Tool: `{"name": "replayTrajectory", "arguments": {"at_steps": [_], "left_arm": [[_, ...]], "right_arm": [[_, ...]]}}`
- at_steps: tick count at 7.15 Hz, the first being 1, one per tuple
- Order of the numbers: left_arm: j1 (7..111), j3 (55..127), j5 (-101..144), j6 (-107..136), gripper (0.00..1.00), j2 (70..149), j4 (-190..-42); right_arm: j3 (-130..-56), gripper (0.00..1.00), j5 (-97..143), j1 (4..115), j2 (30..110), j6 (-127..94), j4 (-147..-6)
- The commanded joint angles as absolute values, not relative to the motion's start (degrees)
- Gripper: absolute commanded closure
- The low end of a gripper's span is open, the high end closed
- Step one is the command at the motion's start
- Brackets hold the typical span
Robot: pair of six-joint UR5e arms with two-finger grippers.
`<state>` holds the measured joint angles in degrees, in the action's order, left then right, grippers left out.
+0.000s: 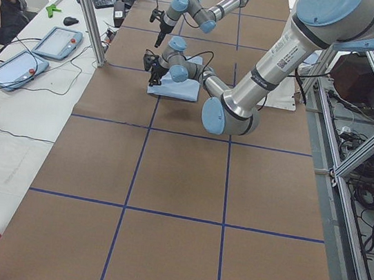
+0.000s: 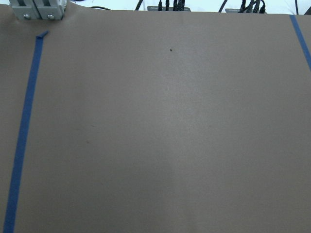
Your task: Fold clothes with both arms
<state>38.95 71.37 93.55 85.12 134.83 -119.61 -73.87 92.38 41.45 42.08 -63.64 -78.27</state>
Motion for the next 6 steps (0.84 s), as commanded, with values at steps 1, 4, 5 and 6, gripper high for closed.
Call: {"name": "replayTrajectory", "arguments": {"at_steps": [1, 4, 5, 6], "left_arm": [[42.34, 77.40, 101.45, 74.68, 0.00, 132.04, -119.53], [43.95, 84.55, 103.01, 68.20, 0.00, 126.39, -119.79], [43.95, 84.64, 103.01, 68.29, 0.00, 126.30, -119.79], [43.95, 84.64, 103.01, 68.29, 0.00, 126.21, -119.79]], "right_arm": [[-73.92, 0.00, 92.37, 39.83, 40.53, -68.70, -76.47], [-73.48, 0.00, 89.41, 33.33, 39.73, -72.68, -76.64], [-73.04, 0.00, 86.86, 32.18, 39.81, -72.77, -77.16], [-71.30, 0.00, 85.36, 31.91, 39.99, -72.16, -77.17]]}}
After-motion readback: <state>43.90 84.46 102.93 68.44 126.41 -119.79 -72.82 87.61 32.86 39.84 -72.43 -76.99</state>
